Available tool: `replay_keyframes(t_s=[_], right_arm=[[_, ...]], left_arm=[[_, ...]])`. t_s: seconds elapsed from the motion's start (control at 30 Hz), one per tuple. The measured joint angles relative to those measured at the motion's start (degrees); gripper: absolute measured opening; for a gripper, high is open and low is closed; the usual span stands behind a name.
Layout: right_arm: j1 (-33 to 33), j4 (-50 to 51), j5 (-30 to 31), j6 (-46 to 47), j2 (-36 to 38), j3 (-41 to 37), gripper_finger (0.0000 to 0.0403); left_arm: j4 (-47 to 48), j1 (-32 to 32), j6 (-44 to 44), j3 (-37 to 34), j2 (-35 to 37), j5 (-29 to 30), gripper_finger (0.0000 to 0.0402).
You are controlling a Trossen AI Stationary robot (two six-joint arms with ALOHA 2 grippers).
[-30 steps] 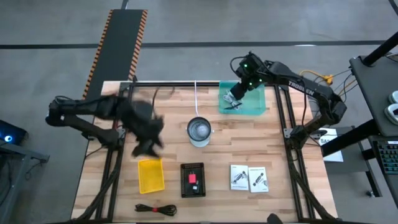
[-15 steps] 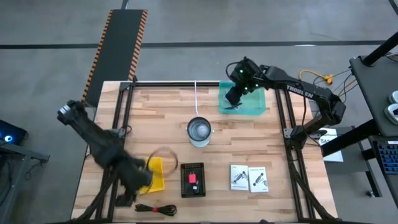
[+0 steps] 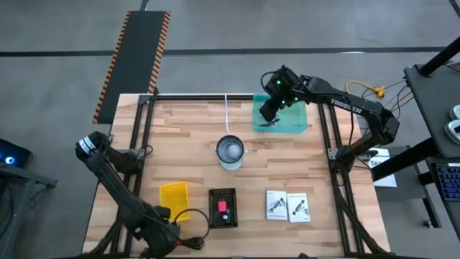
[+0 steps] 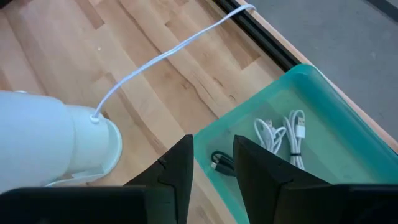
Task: Pick and place items into bin
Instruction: Put the black USB cable into the green bin
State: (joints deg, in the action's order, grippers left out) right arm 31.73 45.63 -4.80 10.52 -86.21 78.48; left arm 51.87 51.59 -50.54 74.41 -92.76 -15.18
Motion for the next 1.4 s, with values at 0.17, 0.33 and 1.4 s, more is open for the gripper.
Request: replay_keyframes(t_s=[0.17,0.33,1.4], right_arm=[[0.0,0.0,0.0,0.0,0.0,0.0,0.0102],[0.0,0.0,-0.1,-0.5,0.0,0.0,0.0099],[0.0,0.7,-0.1,-2.2,0.0,0.0,0.0077]], left_arm=[[-2.4,0.0,-0.1,-2.2,-2.7,2.6,0.0267],[-13.0,0.2,-1.3,-6.3,-4.1,2.4,0.0267],[-25.3,0.7,-8.9,-17.4,-4.8,0.5,0.0056]])
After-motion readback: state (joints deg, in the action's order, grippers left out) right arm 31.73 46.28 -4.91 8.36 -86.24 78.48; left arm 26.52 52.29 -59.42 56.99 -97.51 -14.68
